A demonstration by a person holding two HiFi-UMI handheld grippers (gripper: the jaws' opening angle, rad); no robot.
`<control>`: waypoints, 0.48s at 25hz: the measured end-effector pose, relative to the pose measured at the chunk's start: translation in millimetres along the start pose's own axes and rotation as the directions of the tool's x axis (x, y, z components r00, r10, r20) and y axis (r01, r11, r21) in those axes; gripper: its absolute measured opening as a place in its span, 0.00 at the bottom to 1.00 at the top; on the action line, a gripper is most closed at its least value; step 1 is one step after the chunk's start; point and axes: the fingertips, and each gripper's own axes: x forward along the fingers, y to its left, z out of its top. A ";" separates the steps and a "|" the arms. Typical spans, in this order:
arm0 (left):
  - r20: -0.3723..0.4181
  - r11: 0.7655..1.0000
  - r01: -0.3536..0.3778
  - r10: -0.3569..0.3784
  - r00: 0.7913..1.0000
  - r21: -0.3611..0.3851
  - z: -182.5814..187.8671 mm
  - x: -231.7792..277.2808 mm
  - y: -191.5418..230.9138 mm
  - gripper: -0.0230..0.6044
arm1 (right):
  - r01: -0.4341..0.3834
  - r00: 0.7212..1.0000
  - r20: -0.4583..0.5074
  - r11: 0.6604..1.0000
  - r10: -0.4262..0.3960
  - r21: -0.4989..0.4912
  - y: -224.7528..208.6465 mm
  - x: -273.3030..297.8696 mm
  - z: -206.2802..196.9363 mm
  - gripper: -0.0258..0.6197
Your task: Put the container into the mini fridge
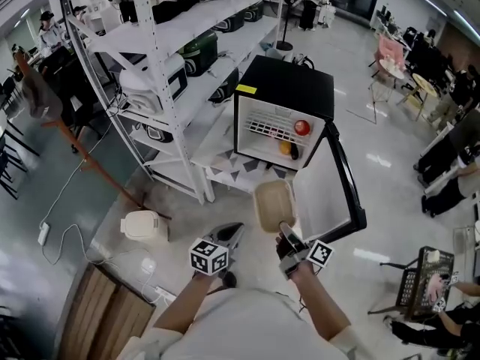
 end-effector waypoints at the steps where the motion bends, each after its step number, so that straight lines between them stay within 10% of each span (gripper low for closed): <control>1: -0.002 1.000 0.009 -0.009 1.000 0.001 2.4 0.7 5.4 0.04 | 0.002 1.000 0.007 1.000 -0.002 0.000 -0.2 4.6 0.4 0.40; 12: -0.027 0.995 0.101 -0.100 0.995 0.011 20.2 5.2 52.2 0.04 | 0.057 0.994 0.097 0.998 -0.053 -0.039 -1.9 34.5 5.0 0.40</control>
